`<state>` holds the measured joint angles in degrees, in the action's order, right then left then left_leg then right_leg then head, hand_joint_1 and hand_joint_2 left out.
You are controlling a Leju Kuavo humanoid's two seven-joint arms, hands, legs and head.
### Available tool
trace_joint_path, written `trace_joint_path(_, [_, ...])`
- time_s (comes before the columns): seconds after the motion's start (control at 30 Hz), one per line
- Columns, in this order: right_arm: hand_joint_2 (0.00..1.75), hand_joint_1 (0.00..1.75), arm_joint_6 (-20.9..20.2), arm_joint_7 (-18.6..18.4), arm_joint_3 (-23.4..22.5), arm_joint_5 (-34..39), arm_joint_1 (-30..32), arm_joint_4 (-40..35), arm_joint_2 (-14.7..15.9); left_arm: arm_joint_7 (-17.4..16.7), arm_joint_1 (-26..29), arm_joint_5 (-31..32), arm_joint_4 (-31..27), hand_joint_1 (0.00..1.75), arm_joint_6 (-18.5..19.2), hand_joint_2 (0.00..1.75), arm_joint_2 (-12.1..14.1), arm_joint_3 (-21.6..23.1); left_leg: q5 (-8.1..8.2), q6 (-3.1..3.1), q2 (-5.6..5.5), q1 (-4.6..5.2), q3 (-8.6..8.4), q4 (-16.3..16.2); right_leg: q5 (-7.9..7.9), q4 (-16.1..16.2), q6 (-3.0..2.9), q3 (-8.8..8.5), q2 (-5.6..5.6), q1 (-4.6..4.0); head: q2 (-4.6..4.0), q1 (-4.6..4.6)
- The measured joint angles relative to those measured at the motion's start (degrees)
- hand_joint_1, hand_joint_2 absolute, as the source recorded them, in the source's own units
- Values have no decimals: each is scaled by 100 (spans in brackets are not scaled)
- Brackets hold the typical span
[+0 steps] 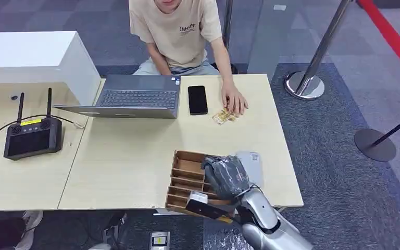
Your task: Pass the card to the sensor for recognition and then transmit it.
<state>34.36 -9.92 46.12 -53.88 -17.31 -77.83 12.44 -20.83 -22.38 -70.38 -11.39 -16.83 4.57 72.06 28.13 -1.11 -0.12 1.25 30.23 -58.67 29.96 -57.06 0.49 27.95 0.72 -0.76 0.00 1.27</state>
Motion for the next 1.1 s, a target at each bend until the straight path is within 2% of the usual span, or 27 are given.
trace_joint_path(0.37, [175,175,267,362,59,485,-172,-2,-52,-103,-69,89,-2,0,20,0,-7,24,0,0,1,0,0,0,0,-1,0,-1,0,0,0,0])
trace_joint_path(0.83, [175,175,451,896,64,979,-1089,-157,-376,-203,-168,122,-2,0,20,0,-118,103,-1,1,1,0,0,0,-1,-3,0,-1,0,0,0,2])
trace_joint_path(1.0, [175,175,464,1187,64,1476,-1343,-155,-505,-264,-182,140,-2,0,55,0,-153,149,-1,1,0,0,1,0,-1,-3,0,-1,0,0,0,0])
trace_joint_path(1.1, [175,175,365,1513,59,2089,-1540,-153,-592,-280,-192,186,-2,0,74,0,-179,168,-1,1,1,0,1,0,-1,-3,0,-1,0,0,0,0])
